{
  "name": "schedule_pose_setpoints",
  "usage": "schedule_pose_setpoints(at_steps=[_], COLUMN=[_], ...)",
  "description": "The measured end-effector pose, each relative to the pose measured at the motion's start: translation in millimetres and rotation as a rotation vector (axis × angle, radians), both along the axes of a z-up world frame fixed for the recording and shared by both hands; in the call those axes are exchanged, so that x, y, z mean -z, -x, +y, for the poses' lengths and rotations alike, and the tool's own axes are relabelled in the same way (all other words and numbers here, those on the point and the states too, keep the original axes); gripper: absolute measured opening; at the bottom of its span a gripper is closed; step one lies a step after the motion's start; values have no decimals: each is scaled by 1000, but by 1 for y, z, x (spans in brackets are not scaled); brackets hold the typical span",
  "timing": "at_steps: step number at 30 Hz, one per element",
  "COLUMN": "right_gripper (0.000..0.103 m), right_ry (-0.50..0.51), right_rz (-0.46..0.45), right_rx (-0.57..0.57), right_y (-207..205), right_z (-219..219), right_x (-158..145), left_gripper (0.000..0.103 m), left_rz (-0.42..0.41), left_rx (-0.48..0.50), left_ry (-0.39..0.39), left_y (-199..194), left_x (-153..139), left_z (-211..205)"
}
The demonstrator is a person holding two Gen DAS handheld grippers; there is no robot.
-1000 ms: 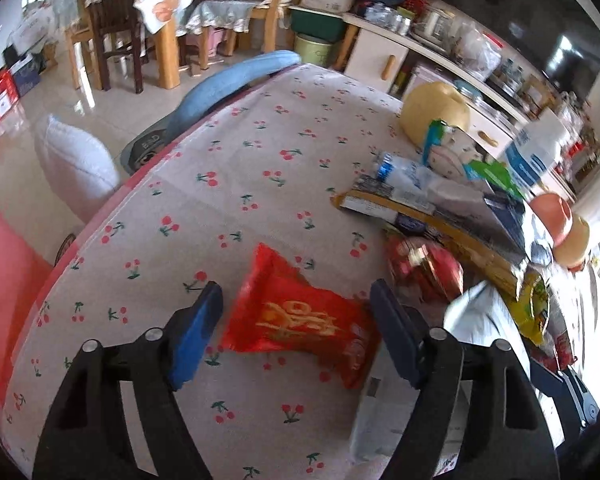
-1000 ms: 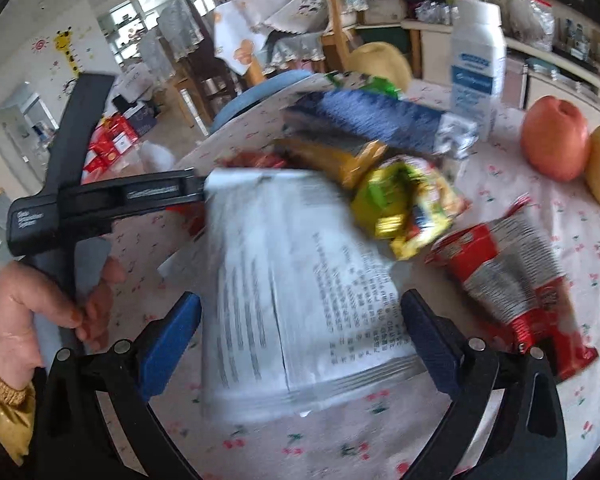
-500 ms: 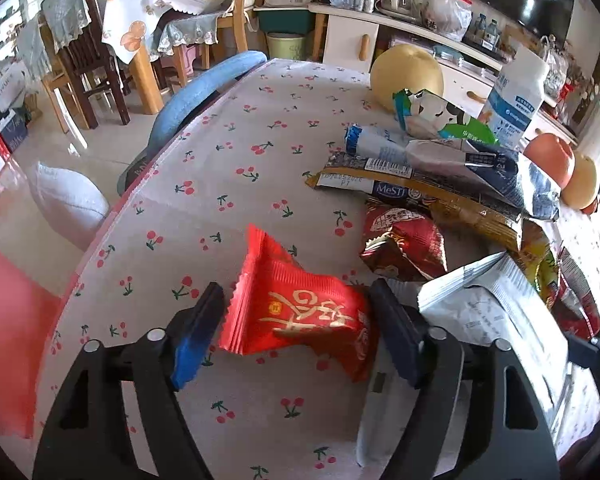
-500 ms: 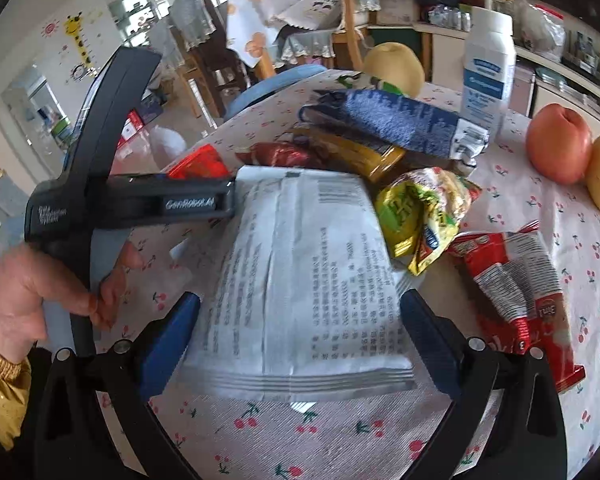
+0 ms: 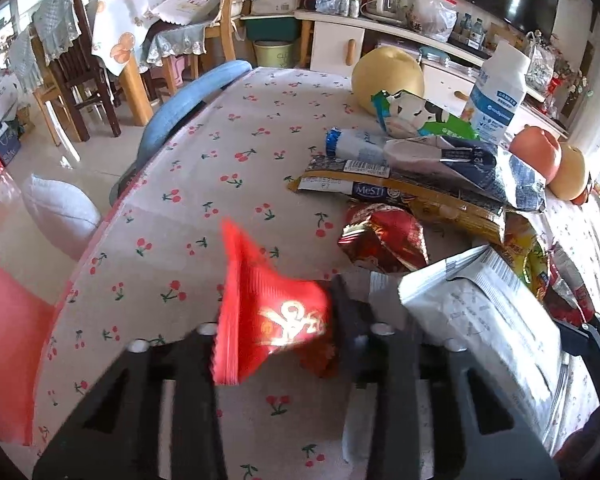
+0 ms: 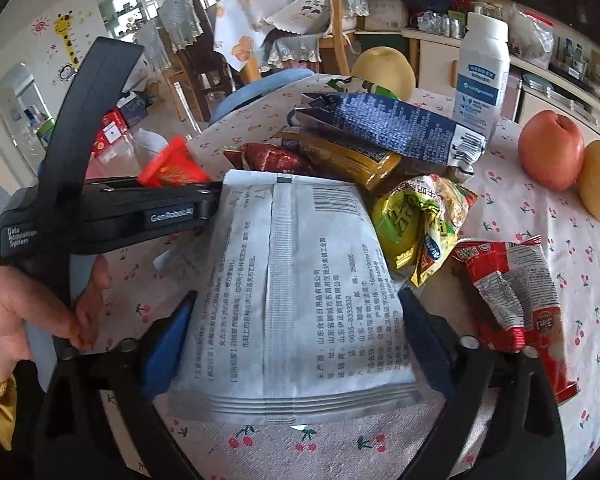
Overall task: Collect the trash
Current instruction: 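Carry the red wrapper and white packet toward the pink bucket with both tools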
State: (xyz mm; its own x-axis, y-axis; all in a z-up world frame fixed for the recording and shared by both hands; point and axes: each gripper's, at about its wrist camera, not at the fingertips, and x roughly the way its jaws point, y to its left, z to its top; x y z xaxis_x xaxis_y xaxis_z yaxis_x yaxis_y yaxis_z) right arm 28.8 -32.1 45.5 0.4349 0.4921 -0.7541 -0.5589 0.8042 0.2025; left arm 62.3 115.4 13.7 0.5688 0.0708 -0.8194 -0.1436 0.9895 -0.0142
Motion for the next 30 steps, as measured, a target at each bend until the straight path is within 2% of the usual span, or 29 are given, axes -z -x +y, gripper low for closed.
schedule_pose_setpoints(at_steps=[7, 13, 25, 30], right_gripper=[87, 86, 82, 82], right_ry=[2, -32, -95, -76], right_rz=[8, 14, -79, -135], right_rx=[10, 29, 73, 75], right_y=[2, 8, 36, 52], right_z=[0, -6, -16, -11], right_x=[-1, -8, -34, -47], left_gripper=[29, 29, 29, 29], left_rz=[6, -35, -131, -172], left_rx=[2, 15, 42, 45], left_ry=[58, 90, 105, 109], left_y=[7, 16, 50, 64], left_x=[-3, -15, -43, -58], left_z=[6, 12, 22, 30])
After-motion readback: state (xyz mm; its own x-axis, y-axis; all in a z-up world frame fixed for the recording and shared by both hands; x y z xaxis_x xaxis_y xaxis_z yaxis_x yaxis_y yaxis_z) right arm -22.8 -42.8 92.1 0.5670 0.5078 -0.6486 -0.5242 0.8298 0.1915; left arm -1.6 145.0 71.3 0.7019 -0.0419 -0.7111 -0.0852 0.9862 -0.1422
